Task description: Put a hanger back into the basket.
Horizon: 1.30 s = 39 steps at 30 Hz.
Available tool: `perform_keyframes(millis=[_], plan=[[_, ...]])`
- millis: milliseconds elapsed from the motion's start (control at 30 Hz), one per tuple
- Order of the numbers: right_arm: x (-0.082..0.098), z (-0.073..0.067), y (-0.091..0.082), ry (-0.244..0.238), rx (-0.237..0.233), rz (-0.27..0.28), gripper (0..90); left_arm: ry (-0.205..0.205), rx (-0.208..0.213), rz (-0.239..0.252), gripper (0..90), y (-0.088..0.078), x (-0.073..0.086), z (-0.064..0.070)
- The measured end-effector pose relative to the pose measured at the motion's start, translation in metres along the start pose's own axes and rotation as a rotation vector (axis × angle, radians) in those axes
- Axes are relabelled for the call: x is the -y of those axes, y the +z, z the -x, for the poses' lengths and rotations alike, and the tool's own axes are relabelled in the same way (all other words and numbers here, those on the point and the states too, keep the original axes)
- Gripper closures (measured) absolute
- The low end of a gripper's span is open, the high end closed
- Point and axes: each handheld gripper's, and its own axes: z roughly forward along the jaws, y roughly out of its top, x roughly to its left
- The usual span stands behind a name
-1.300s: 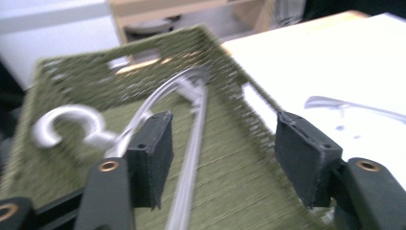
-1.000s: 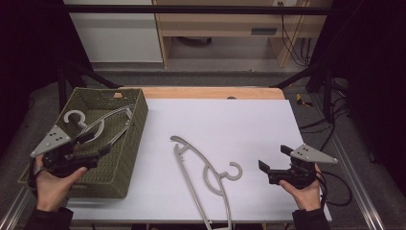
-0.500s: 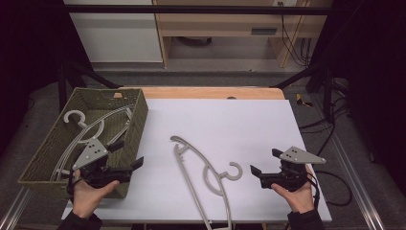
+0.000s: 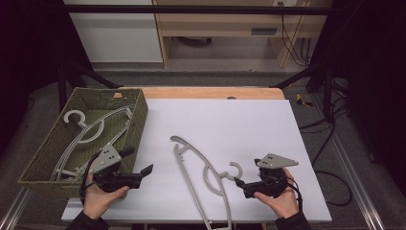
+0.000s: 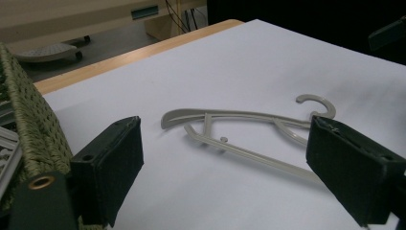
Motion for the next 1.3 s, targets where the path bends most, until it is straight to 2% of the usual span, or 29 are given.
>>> perform_keyframes(millis=[300,567,733,1000,1133,1167,1233,1267,1300], plan=[[0.007,-0.016,0.018,-0.048,-0.019,-0.107,6.1,0.013,0.022,-0.035,12.0,0.010,0.007,0.007],[0.012,-0.029,0.030,-0.060,-0.038,-0.181,9.3,0.018,0.027,-0.050,12.0,0.012,0.009,0.008],[0.018,-0.038,0.038,-0.066,-0.037,-0.226,13.0,0.019,0.036,-0.040,11.8,0.011,0.009,0.007],[0.025,-0.047,0.046,-0.063,-0.042,-0.283,27.0,0.013,0.031,-0.027,10.5,0.007,0.009,0.005],[0.027,-0.050,0.050,-0.043,-0.044,-0.305,37.7,0.008,0.027,-0.021,10.0,0.005,0.009,0.002],[0.028,-0.049,0.051,-0.052,-0.050,-0.306,41.5,0.007,0.025,-0.020,10.0,0.005,0.009,0.002],[0.029,-0.050,0.053,-0.023,-0.047,-0.319,45.1,0.007,0.024,-0.020,10.1,0.005,0.009,0.002],[0.029,-0.050,0.054,-0.037,-0.049,-0.320,47.4,0.008,0.023,-0.020,10.2,0.005,0.009,0.002],[0.029,-0.051,0.054,-0.024,-0.040,-0.340,49.8,0.008,0.022,-0.021,10.2,0.005,0.009,0.002]])
